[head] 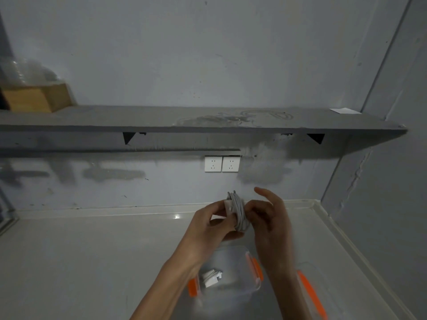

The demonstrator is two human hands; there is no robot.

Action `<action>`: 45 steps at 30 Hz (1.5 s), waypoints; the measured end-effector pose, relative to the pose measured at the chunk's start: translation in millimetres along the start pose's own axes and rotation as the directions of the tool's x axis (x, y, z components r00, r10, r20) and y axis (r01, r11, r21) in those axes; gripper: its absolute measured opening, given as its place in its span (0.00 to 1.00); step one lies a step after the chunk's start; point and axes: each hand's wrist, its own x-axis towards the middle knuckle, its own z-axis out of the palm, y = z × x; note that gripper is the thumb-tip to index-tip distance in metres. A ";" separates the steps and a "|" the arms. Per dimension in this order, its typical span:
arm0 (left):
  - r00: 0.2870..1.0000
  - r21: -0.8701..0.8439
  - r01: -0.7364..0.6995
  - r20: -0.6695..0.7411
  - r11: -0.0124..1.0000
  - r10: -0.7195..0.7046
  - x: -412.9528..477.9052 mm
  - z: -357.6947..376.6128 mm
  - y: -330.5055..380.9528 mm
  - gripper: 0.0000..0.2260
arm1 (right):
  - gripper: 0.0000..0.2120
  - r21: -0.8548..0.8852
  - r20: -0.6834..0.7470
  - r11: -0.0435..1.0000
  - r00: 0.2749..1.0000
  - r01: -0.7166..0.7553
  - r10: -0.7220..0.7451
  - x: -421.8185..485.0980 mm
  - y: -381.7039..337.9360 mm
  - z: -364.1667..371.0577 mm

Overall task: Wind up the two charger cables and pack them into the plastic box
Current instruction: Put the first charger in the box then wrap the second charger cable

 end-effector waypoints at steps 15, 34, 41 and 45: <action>0.995 0.352 -0.056 -0.056 0.934 0.081 8.4 -26.5 -6.5 0.10 | 0.07 -0.484 0.542 0.640 0.779 0.597 -0.316 24.8 -20.0 9.0; 0.997 0.844 -0.072 0.077 0.531 0.012 15.5 -47.9 -19.6 0.10 | 0.08 -0.373 0.924 0.308 0.381 0.875 0.037 57.1 -21.8 37.9; 0.974 0.823 -0.016 0.141 0.568 -0.176 9.9 -63.3 -32.2 0.09 | 0.01 -0.507 0.800 0.679 0.584 0.530 0.141 41.8 -2.4 29.2; 0.913 0.555 0.177 0.215 0.813 -0.346 11.5 -75.4 -42.5 0.09 | 0.08 -0.396 0.549 0.906 0.752 -0.150 0.365 24.3 22.9 13.8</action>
